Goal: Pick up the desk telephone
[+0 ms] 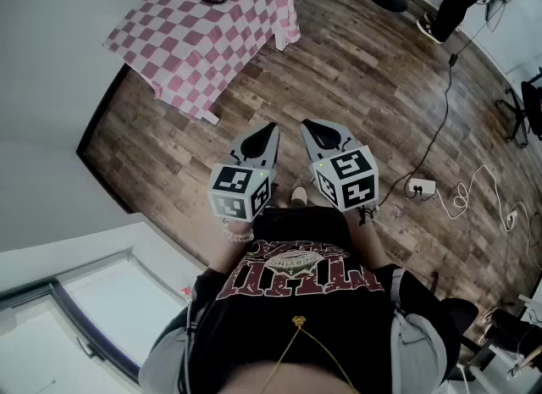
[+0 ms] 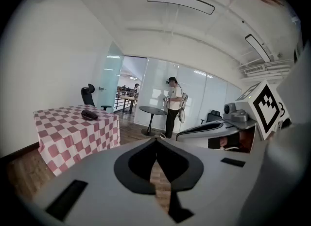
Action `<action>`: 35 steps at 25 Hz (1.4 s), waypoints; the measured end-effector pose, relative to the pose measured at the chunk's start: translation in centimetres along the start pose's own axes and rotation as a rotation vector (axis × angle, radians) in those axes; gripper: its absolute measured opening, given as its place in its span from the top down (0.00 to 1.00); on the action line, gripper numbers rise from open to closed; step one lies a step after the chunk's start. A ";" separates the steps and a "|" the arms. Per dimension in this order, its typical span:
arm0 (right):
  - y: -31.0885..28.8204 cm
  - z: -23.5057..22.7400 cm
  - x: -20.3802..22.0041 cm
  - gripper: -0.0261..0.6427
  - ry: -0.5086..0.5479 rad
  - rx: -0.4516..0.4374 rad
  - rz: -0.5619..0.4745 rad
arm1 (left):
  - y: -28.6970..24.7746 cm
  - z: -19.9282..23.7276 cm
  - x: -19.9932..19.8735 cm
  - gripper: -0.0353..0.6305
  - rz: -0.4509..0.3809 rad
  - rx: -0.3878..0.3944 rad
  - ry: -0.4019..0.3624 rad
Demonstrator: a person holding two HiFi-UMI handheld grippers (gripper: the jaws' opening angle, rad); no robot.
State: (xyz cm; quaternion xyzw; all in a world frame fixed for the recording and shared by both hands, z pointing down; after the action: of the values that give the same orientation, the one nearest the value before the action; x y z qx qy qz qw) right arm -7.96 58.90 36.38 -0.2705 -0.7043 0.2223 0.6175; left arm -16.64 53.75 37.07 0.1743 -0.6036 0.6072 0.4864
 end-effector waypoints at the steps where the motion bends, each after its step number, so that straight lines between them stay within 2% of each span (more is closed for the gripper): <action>1: 0.1 -0.2 0.0 0.93 -0.004 -0.001 -0.008 | -0.1 -0.2 -0.1 0.94 -0.001 0.000 -0.004; 12: -0.7 -0.7 -0.2 0.93 -0.021 -0.042 -0.023 | -0.9 0.0 0.3 0.94 0.000 0.003 0.025; 21: -4.4 -0.8 -2.4 0.93 -0.007 -0.049 0.001 | -2.7 4.4 -0.4 0.94 0.010 -0.010 0.059; 35: -11.9 -3.0 -9.0 0.93 -0.008 -0.028 0.029 | -7.5 12.3 -5.5 0.94 0.030 0.043 0.030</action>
State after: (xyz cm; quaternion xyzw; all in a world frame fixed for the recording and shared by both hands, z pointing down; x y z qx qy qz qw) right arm -5.46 43.95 37.72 -0.2883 -0.7060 0.2224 0.6074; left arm -12.68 39.04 39.53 0.1665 -0.5856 0.6299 0.4822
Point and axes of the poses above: the fingertips, and each gripper's own axes: y backward along the fingers, z to its left, x out of its underside, the point moved 4 cm from there along y, backward along the fingers, and after that the axes turned 14 degrees about z, right-handed, at the moved point
